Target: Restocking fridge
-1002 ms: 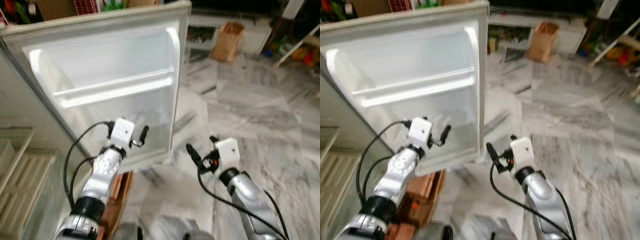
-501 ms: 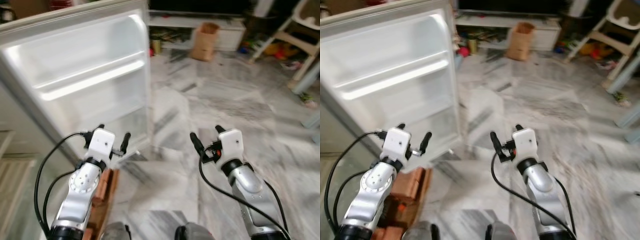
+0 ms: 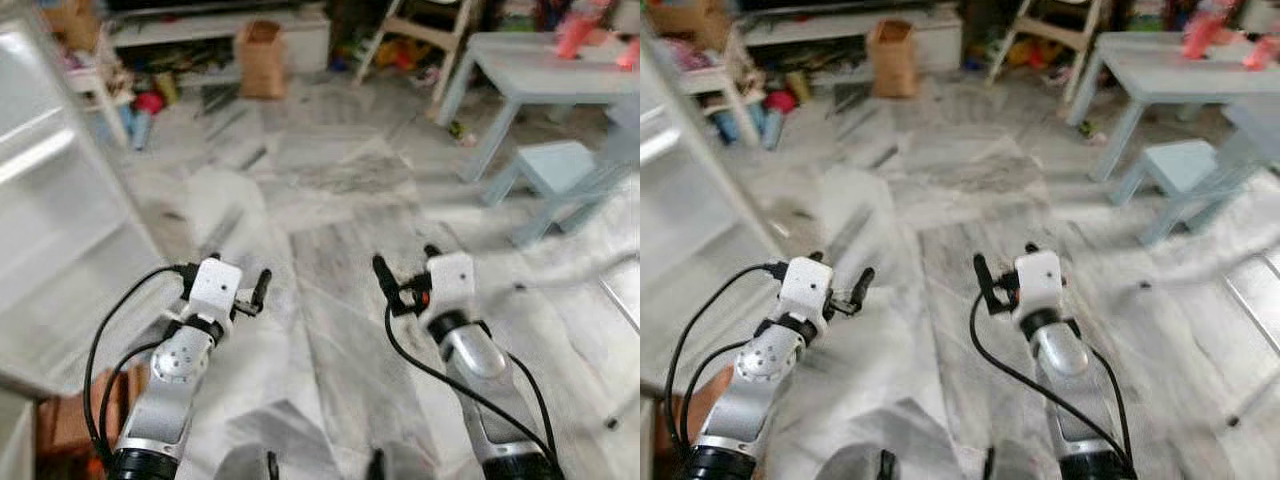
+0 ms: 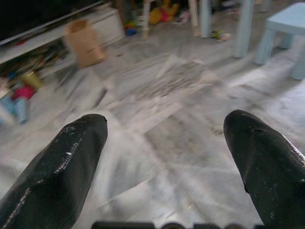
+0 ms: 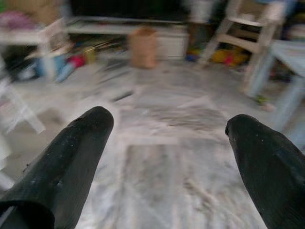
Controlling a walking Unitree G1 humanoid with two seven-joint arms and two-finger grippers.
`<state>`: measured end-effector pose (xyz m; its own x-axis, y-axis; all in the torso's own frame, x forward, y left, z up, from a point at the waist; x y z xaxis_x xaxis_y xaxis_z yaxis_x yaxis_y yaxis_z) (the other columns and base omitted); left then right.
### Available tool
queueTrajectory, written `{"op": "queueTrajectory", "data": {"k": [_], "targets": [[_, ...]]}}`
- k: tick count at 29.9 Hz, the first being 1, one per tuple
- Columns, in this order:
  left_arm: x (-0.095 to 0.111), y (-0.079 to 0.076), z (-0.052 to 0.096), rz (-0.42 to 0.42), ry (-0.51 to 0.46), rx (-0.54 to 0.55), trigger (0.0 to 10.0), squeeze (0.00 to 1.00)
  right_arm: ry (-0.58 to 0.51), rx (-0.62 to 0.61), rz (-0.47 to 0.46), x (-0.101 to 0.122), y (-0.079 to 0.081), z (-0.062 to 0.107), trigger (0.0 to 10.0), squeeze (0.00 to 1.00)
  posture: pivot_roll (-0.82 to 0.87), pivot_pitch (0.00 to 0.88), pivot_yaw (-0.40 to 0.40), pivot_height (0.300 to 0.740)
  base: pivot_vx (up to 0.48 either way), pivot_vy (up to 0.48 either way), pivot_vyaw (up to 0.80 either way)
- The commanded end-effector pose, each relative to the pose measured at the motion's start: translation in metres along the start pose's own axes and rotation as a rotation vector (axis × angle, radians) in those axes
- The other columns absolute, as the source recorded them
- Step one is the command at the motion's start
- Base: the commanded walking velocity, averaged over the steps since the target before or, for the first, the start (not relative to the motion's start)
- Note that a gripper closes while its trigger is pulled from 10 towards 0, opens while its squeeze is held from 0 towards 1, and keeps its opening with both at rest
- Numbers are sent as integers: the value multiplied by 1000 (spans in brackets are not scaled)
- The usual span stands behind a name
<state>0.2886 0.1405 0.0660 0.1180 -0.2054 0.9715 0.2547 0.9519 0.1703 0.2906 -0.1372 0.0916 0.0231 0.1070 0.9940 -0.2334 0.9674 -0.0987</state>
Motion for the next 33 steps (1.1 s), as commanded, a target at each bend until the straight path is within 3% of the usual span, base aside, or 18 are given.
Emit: {"op": "queueTrajectory", "data": {"k": [1, 8, 10, 13, 15, 23, 33], "targets": [[6, -11, -7, 0, -26, -34, 10000, 0, 29, -73, -9, -8, -16, 2, 10000, 0, 94, 59, 8, 740, 405, -255, -800], [12, -3, -12, 20, -56, 18, 10000, 0, -3, -71, 5, 0, -13, 0, 10000, 0, 71, 58, 20, 740, 460, 0, -800], [21, 8, -9, 19, -126, 106, 10000, 0, -19, -91, 7, 2, -15, 1, 10000, 0, 62, 57, 27, 740, 480, 0, -800], [22, 22, 3, 39, -175, 188, 10000, 0, -64, -166, 31, 12, -26, 5, 10000, 0, 58, 52, 33, 740, 480, 0, -800], [11, 31, 20, 68, -152, 215, 10000, 0, -76, -212, 36, 16, -35, 11, 10000, 0, 54, 47, 44, 740, 480, 0, -800], [2, 35, 39, 78, -143, 243, 10000, 0, -87, -258, 40, 20, -42, 16, 10000, 0, 57, 43, 36, 740, 480, 0, -800], [13, 28, 25, 147, -166, 252, 10000, 0, -87, -265, 41, 21, -39, 17, 10000, 0, 41, 41, 44, 740, 461, 0, -800]]}}
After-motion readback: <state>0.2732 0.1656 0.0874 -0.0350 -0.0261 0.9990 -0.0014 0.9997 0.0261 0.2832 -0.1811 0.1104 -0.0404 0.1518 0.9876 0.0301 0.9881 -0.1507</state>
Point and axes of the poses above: a point about 5 cm out from each wrist's last joint towards the gripper, its own z axis pointing back from the gripper into the wrist, its own x axis along the axis of the wrist's last joint, y = z × x, the point moved 2 cm from there along -z, pointing out of the wrist towards the gripper, and after that the axes turned 3 degrees about z, right-handed, at the moved point
